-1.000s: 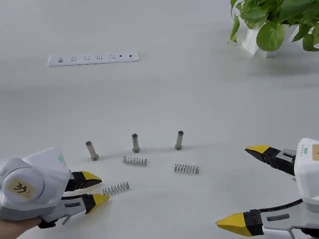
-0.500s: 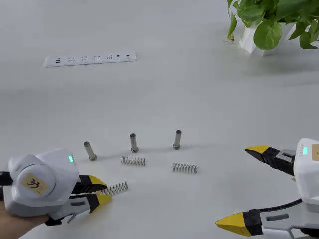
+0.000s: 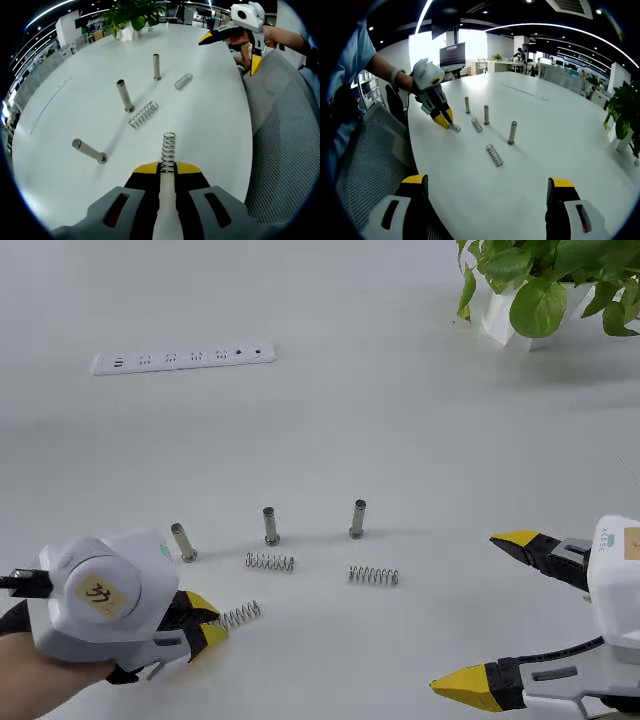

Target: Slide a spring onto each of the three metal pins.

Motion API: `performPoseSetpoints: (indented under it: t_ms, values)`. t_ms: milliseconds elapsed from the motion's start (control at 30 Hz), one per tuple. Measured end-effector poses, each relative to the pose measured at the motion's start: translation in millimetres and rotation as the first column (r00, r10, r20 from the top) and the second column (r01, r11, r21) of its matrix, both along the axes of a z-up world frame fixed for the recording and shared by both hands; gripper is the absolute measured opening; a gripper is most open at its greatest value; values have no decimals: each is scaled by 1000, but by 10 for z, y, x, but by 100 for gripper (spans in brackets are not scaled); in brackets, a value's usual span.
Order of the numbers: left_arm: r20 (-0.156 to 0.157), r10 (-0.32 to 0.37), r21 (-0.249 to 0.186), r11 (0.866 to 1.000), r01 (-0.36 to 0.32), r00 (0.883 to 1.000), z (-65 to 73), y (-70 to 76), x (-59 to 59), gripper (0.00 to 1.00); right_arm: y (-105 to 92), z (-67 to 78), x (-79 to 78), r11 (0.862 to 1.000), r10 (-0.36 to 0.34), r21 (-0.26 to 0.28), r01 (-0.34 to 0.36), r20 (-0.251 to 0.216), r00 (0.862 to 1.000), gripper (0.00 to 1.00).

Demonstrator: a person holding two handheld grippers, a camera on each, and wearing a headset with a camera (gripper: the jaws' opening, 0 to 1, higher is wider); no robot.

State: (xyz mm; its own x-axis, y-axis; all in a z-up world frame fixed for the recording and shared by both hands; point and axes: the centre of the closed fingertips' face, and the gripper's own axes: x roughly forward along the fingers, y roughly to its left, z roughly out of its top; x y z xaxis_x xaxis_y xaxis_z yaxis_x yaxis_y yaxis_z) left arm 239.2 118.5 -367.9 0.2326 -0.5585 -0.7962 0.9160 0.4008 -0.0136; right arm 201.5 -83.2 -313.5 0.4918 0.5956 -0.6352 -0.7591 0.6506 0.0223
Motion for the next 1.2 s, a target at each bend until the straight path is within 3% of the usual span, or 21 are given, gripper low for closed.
performPoseSetpoints:
  t_ms: [167,367,667,900,1200]
  values:
    - [-10,28,-5,1000,-28,1000,6,6,13,7,22,18,1,1000,1,5,-1,5,1000,99]
    - [-17,78,-43,996,-79,997,57,21,52,7,51,42,6,1000,5,10,-5,11,1000,99]
    - [-8,165,-149,975,-165,986,273,-83,118,7,143,98,47,999,6,43,-7,16,1000,98]
    - [6,201,-227,954,-194,980,433,-226,107,7,308,278,133,990,-12,144,9,21,1000,97]
    - [9,187,-289,941,-176,982,557,-403,30,7,560,518,266,949,-56,312,52,4,998,94]
